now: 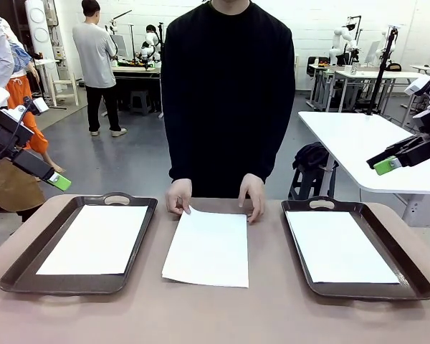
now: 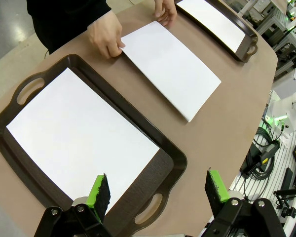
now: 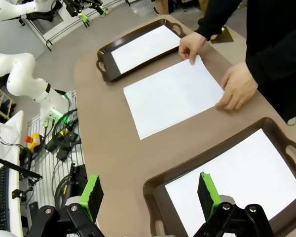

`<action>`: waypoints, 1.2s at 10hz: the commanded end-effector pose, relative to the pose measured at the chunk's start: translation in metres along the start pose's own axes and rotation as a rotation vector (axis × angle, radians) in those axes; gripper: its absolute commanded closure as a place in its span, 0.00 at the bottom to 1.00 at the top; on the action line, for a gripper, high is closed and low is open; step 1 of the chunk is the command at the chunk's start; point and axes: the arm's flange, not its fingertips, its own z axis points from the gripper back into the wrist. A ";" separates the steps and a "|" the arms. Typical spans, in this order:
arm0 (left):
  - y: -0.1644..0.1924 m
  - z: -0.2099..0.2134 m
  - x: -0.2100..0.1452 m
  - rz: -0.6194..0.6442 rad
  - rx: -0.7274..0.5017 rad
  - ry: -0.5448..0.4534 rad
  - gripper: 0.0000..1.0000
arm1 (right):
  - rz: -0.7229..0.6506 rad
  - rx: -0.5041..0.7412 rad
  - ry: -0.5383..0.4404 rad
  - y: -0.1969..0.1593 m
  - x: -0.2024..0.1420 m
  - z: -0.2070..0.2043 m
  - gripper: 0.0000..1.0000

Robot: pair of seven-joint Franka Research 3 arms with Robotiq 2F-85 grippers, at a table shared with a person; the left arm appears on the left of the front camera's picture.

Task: Sort the A4 documents.
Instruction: Receive the A4 Paper.

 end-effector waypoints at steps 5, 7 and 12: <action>0.000 0.001 0.000 -0.004 0.000 -0.001 0.00 | 0.003 0.002 0.004 0.000 0.001 -0.002 0.00; 0.000 0.001 0.000 -0.004 0.000 -0.001 0.00 | 0.003 0.002 0.004 0.000 0.001 -0.002 0.00; 0.000 0.001 0.000 -0.004 0.000 -0.001 0.00 | 0.003 0.002 0.004 0.000 0.001 -0.002 0.00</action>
